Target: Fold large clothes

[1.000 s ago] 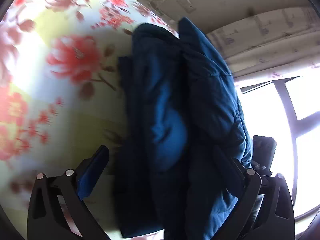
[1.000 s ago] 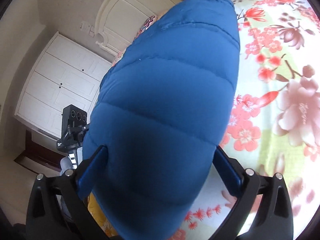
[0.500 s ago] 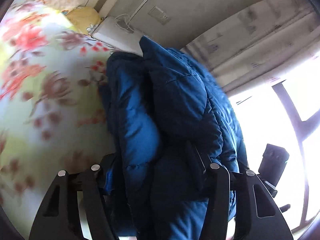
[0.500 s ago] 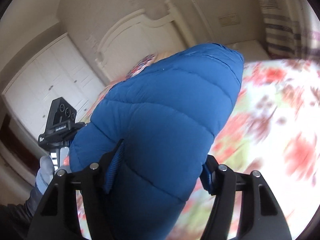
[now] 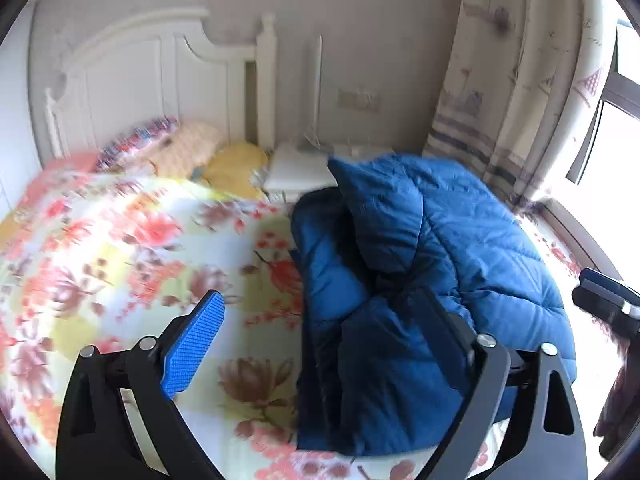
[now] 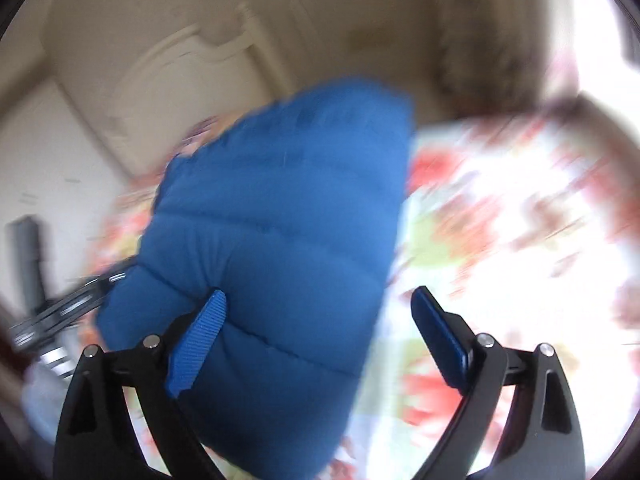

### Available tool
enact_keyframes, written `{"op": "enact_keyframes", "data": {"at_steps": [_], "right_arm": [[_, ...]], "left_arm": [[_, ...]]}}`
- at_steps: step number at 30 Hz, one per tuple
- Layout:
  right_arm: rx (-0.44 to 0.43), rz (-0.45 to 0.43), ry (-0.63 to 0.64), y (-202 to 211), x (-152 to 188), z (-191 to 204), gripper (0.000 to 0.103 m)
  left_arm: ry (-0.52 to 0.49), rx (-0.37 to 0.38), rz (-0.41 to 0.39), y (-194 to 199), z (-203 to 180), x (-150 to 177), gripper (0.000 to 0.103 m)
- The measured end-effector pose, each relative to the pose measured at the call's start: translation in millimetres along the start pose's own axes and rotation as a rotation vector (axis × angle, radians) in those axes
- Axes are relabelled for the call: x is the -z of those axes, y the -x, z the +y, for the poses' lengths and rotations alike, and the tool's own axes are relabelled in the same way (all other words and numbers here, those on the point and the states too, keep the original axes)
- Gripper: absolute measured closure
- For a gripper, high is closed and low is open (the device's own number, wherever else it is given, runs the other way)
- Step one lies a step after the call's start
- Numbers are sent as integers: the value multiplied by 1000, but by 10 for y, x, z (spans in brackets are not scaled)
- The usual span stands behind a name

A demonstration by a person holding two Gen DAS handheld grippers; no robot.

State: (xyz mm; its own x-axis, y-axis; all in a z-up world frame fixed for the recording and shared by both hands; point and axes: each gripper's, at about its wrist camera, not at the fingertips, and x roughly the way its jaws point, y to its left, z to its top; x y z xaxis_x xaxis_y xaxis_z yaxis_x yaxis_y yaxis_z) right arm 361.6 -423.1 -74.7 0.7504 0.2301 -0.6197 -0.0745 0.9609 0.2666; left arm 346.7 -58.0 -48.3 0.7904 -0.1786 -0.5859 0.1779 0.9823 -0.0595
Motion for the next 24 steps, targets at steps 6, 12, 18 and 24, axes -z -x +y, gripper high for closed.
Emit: {"op": "enact_keyframes", "data": {"at_steps": [6, 12, 18, 24], "right_arm": [[118, 100, 296, -190, 337, 746, 3], [92, 26, 222, 281, 611, 906, 3], [121, -220, 252, 1348, 691, 1200, 3], [241, -450, 209, 1995, 795, 1312, 2]], "left_arm": [[-29, -41, -35, 294, -114, -1, 9], [-65, -39, -103, 651, -286, 39, 7], [-81, -25, -183, 1109, -477, 35, 4], [-75, -193, -207, 1354, -637, 150, 4]]}}
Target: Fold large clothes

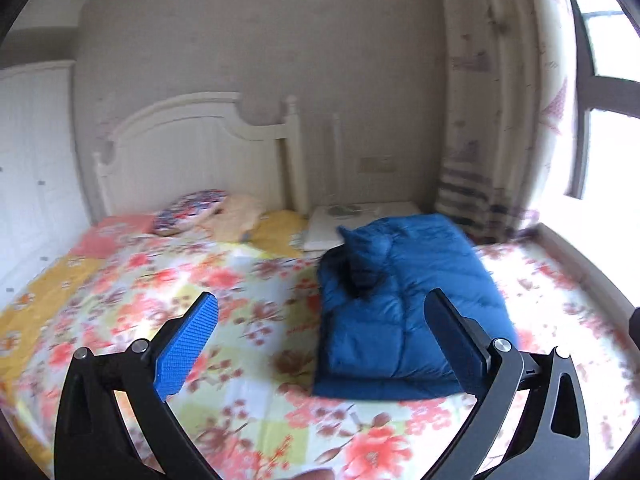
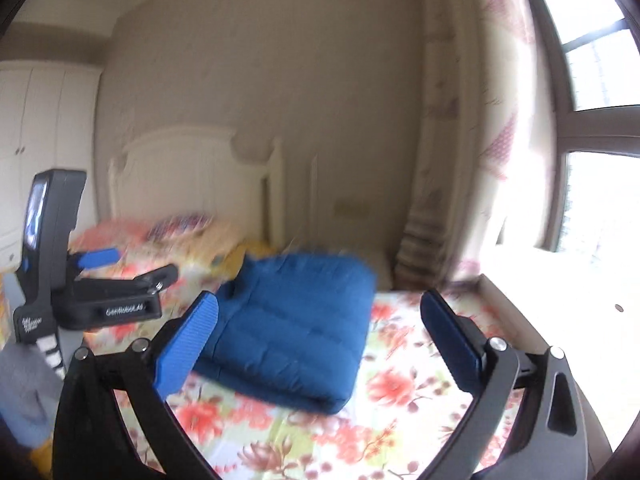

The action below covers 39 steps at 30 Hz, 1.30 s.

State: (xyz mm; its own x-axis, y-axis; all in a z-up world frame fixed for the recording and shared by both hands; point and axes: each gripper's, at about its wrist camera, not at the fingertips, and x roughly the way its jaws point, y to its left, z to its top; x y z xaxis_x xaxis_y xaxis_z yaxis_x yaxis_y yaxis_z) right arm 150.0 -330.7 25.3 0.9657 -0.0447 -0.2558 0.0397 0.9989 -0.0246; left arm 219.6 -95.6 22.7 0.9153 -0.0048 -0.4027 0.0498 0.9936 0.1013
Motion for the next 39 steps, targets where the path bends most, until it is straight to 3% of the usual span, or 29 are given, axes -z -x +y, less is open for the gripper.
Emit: {"op": "enact_keyframes", "data": {"at_steps": [2, 9, 19, 39], "right_arm": [[38, 26, -17, -23, 100, -21, 2], [47, 80, -33, -52, 316, 25, 2], [46, 107, -12, -95, 117, 114, 2], [39, 148, 3, -160, 102, 168, 2]], "left_arm": [[-20, -5, -3, 36, -41, 74, 4], [-10, 22, 24, 102, -44, 179, 4], [-1, 45, -1, 259, -17, 67, 4], [17, 46, -10, 365, 25, -17, 4]]}}
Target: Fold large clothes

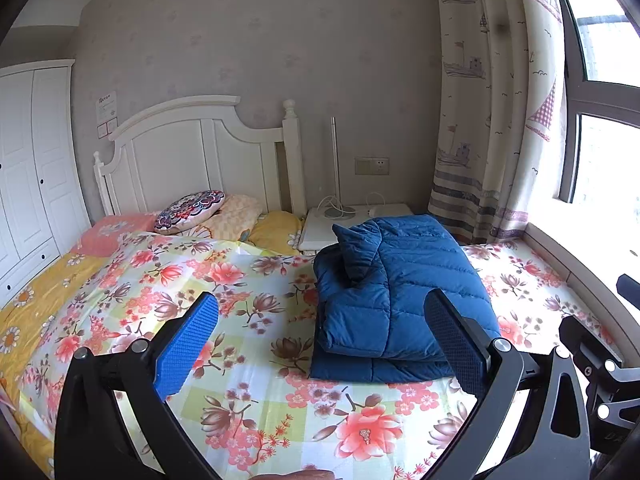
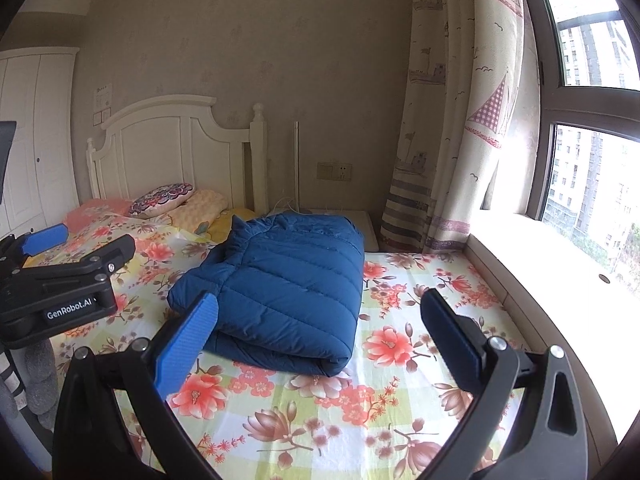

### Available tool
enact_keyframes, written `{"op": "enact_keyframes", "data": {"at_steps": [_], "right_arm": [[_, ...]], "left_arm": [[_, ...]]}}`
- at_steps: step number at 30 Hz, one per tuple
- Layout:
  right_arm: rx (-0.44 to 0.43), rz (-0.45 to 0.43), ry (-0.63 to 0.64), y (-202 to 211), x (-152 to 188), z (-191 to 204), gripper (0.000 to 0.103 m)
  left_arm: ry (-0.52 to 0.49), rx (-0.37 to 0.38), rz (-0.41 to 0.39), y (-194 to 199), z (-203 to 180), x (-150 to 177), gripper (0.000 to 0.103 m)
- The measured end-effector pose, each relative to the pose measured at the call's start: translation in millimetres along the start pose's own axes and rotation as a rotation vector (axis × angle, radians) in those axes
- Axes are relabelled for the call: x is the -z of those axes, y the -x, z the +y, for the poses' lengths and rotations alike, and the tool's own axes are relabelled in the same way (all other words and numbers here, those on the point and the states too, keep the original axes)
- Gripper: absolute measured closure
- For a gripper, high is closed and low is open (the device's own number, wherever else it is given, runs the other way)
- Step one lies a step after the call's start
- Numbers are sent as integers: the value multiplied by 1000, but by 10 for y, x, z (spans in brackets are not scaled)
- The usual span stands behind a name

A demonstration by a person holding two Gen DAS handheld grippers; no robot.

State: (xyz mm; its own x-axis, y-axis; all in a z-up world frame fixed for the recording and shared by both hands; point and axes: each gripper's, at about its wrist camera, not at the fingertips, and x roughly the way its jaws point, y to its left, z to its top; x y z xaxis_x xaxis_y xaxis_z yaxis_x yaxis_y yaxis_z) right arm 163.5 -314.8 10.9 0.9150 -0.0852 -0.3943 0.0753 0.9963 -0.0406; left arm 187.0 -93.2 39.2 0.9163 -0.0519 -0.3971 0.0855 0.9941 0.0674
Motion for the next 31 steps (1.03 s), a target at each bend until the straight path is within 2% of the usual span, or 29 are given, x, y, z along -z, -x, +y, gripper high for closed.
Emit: {"op": "enact_keyframes", "data": {"at_steps": [13, 20, 23, 25, 28, 30, 31], "right_arm": [[-7, 2, 9, -1, -45, 84, 2], [-22, 23, 27, -104, -31, 151, 2], [-29, 48, 36, -223, 8, 180, 2], [-29, 75, 40, -344, 48, 180, 2], [-22, 117, 37, -534, 115, 124, 2], [-15, 134, 32, -660, 137, -23, 3], [1, 140, 25, -709, 131, -145, 3]], "left_arm": [[14, -15, -24, 86, 75, -87, 4], [3, 34, 9, -130, -10, 6, 4], [9, 2, -1, -286, -3, 109, 4], [0, 32, 53, -463, 51, 134, 4], [30, 53, 184, -821, 375, 179, 4], [79, -6, 236, -1082, 869, 173, 4], [92, -54, 270, -1269, 1242, 143, 4]]}}
